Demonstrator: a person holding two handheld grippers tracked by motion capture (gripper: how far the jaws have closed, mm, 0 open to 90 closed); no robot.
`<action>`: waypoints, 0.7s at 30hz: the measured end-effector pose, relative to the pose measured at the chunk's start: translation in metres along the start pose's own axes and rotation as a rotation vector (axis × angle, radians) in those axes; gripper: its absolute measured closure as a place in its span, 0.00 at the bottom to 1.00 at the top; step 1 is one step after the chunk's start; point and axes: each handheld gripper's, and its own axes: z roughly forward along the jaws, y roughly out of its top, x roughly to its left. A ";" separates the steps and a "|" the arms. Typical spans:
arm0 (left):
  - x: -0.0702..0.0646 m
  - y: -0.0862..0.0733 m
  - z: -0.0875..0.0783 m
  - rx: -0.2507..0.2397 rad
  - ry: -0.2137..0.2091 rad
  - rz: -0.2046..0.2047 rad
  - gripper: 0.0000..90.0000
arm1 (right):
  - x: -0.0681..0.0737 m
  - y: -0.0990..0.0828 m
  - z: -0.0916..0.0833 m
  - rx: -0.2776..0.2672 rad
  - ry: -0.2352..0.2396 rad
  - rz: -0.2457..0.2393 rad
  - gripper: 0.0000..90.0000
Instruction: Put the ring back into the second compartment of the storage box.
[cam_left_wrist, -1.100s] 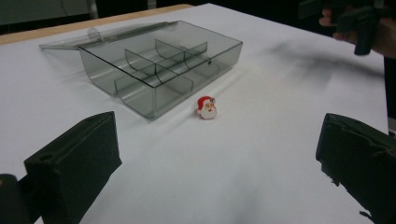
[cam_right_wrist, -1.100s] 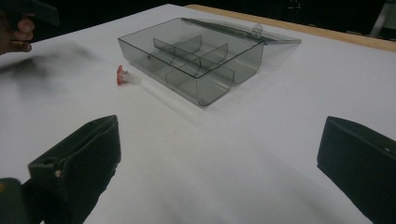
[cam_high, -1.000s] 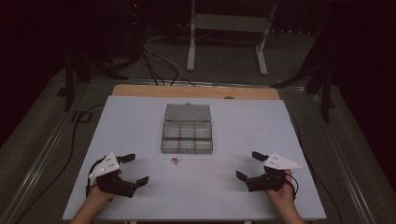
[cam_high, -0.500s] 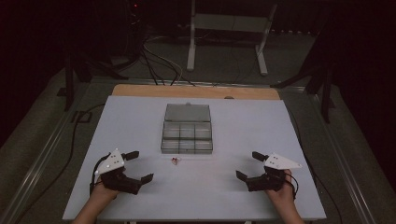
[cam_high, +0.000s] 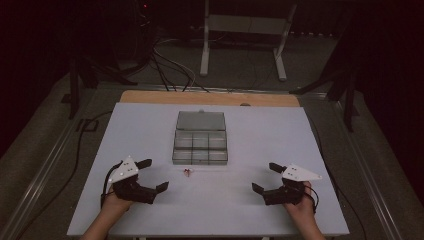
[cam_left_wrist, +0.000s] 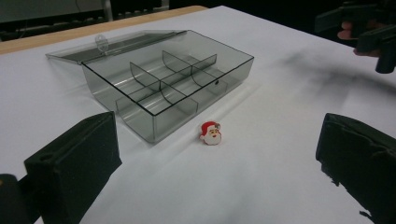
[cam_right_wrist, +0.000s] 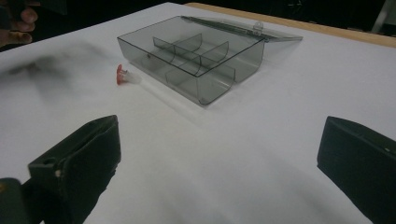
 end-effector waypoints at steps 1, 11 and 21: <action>0.000 0.000 0.001 -0.002 -0.004 -0.002 0.01 | 0.000 0.000 0.000 0.000 0.001 0.001 0.00; -0.006 0.005 0.016 0.010 0.035 -0.024 0.01 | 0.000 0.000 0.000 0.003 0.007 0.008 0.00; -0.013 0.010 0.034 0.024 0.102 -0.055 0.01 | -0.001 0.000 0.000 0.003 0.012 0.012 0.00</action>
